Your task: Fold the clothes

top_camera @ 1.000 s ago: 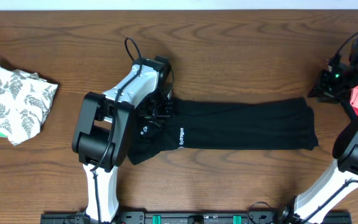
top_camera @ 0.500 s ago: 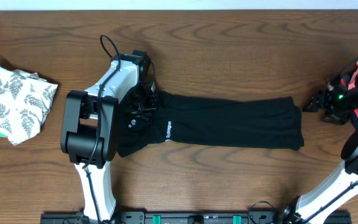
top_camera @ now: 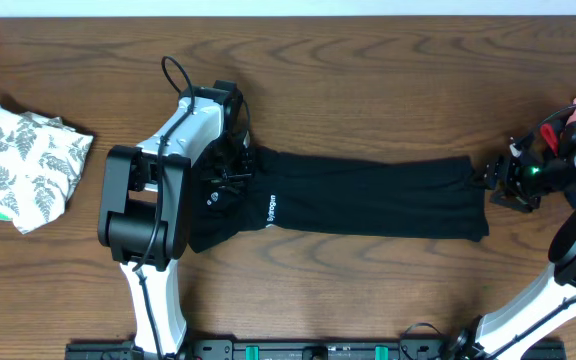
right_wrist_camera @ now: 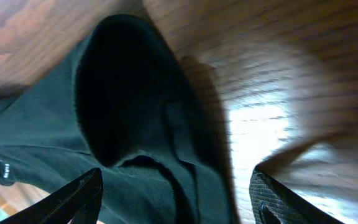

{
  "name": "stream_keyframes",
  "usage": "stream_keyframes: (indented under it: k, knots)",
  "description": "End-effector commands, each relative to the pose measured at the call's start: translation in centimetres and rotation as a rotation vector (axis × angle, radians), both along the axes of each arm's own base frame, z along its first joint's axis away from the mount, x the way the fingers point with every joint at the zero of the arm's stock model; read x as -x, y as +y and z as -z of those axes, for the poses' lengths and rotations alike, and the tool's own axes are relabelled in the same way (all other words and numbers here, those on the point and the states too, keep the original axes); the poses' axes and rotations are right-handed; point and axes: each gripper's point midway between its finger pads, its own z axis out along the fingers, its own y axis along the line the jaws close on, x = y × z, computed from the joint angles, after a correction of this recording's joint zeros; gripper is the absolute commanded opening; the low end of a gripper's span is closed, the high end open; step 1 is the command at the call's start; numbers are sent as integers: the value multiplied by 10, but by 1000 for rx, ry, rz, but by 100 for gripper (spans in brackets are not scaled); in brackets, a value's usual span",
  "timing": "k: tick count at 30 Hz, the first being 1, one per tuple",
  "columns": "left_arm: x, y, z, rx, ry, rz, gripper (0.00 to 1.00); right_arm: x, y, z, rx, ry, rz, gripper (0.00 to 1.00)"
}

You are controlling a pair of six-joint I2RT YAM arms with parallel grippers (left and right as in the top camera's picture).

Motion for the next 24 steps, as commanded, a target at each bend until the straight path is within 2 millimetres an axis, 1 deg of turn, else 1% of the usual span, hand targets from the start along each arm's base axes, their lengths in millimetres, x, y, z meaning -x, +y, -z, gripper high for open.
stream_keyframes:
  k: [1, 10, 14, 17, 18, 19, 22, 23, 24]
  knots:
    - [2, 21, 20, -107, 12, 7, 12, 14, 13, 19, -43, 45, -13, 75]
    - [2, 21, 20, -107, 13, 7, 13, 15, 30, 23, -67, 43, -42, 75]
    - [4, 21, 19, -108, 19, 7, 13, 11, 39, 24, -62, 38, -70, 75]
    - [5, 21, 19, -109, 23, 7, 13, 8, 47, 26, -56, 35, -90, 72]
    - [5, 21, 19, -109, 24, 7, 13, 7, 48, 27, -54, 34, -88, 68]
    - [5, 21, 19, -109, 25, 7, 13, 6, 49, 27, -52, 30, -90, 60]
    - [6, 21, 19, -109, 27, 7, 13, 6, 49, 29, -45, 36, -85, 29]
    - [6, 21, 19, -110, 27, 7, 13, 6, 49, 29, -40, 40, -79, 22]
    - [6, 21, 19, -110, 27, 7, 13, 6, 47, 30, -32, 41, -76, 11]
